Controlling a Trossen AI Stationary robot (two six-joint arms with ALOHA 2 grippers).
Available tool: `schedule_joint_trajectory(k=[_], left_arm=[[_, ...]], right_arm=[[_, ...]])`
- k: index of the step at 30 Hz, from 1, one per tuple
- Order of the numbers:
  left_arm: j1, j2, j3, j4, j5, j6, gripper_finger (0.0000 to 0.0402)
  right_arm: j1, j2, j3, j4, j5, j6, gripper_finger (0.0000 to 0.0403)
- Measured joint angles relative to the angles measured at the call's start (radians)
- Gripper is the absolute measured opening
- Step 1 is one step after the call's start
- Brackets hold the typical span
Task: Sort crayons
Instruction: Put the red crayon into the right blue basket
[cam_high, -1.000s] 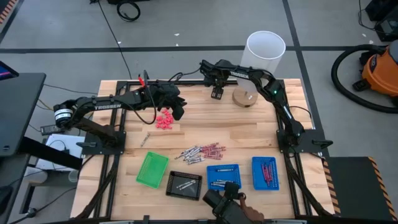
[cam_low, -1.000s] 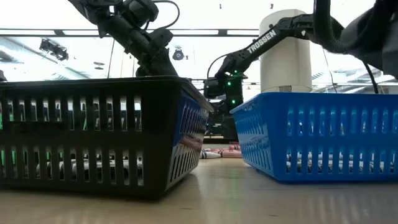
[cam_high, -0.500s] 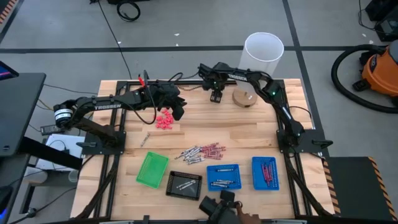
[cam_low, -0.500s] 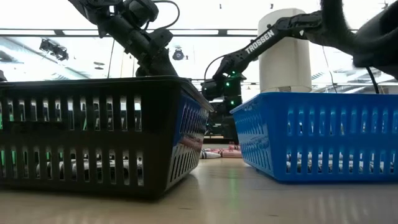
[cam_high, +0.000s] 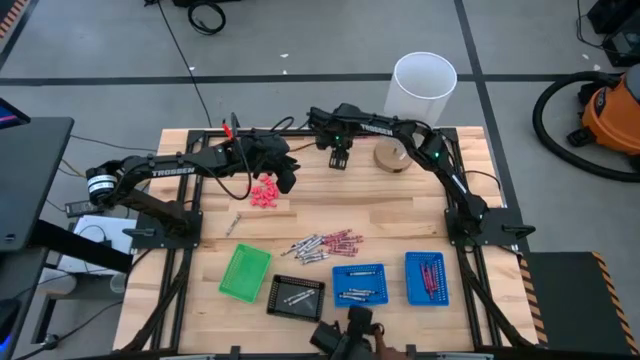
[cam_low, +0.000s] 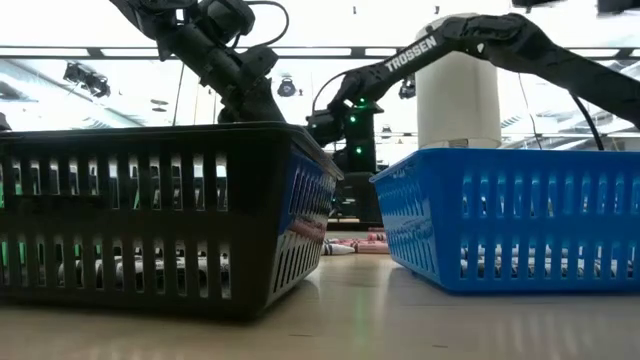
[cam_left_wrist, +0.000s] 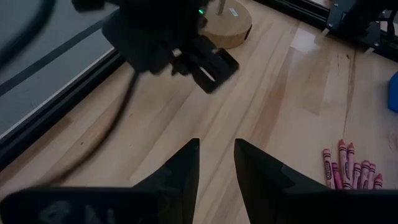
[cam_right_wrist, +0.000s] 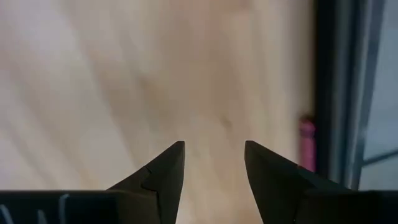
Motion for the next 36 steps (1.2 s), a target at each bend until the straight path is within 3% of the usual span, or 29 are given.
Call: schedule_joint_trajectory(k=[8, 16, 36], left_arm=[[0.000, 0.000, 0.000, 0.000, 0.000, 0.006, 0.0110], [0.001, 0.000, 0.000, 0.000, 0.000, 0.031, 0.0110], [0.001, 0.000, 0.000, 0.000, 0.000, 0.030, 0.0110]], right_arm=[[-0.093, 0.006, -0.025, 0.050, 0.094, 0.047, 0.0176], [-0.124, 0.006, -0.025, 0.070, 0.064, 0.025, 0.0176], [-0.050, 0.017, -0.044, 0.107, 0.086, 0.054, 0.0176]])
